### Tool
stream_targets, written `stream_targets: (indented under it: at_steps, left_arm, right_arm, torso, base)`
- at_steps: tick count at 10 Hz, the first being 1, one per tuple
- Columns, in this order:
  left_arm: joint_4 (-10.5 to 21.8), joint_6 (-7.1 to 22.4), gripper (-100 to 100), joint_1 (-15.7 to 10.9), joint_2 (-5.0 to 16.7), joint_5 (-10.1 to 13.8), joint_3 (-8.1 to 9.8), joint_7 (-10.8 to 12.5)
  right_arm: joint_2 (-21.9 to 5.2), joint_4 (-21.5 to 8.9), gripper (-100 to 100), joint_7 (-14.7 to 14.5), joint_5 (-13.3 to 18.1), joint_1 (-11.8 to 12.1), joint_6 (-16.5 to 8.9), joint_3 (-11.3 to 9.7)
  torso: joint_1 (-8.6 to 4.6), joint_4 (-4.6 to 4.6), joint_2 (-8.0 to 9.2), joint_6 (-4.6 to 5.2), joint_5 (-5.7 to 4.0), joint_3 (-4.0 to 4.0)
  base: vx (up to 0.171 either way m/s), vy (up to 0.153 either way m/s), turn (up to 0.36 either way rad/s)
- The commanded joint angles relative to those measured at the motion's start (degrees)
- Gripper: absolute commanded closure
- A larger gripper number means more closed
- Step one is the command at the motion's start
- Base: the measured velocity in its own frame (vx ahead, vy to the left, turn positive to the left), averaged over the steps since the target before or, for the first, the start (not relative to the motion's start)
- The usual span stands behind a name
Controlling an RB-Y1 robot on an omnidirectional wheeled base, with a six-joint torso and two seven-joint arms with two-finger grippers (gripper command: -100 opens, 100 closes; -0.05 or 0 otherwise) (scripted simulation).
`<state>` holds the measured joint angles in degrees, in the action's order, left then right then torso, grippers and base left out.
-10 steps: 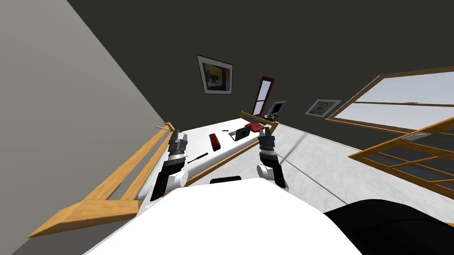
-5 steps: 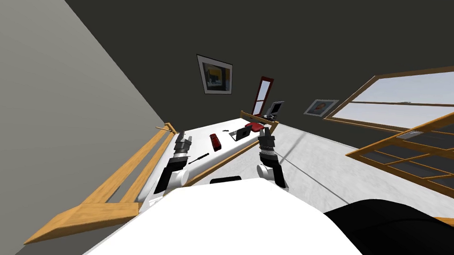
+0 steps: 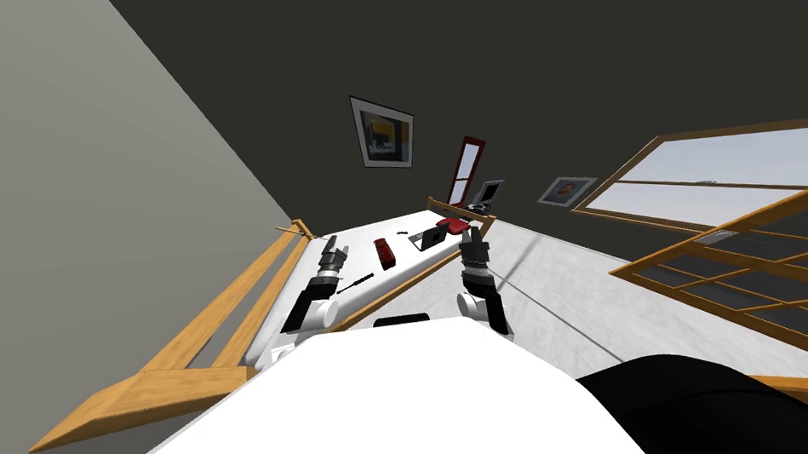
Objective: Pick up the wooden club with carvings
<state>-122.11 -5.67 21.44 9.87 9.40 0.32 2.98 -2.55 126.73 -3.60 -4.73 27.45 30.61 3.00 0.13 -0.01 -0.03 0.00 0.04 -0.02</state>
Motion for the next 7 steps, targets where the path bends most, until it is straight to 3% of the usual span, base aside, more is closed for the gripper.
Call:
stream_targets:
  at_steps: [1, 7]
  left_arm:
    - [1.3, 2.8, -100, -0.7, 0.7, 1.2, -0.54, 1.3]
    - [4.9, 10.7, -100, -3.0, 2.2, 4.6, -2.03, 5.1]
  right_arm:
    - [0.0, 0.0, 0, 0.0, 0.0, 0.0, 0.0, 0.0]
    - [0.0, 0.0, 0, 0.0, 0.0, 0.0, 0.0, 0.0]
  torso:
    - [0.0, 0.0, 0.0, 0.0, 0.0, 0.0]
    - [0.06, 0.0, -0.02, 0.0, 0.01, -0.01]
  base:
    - [0.003, 0.035, -0.037]
    - [0.009, 0.051, -0.028]
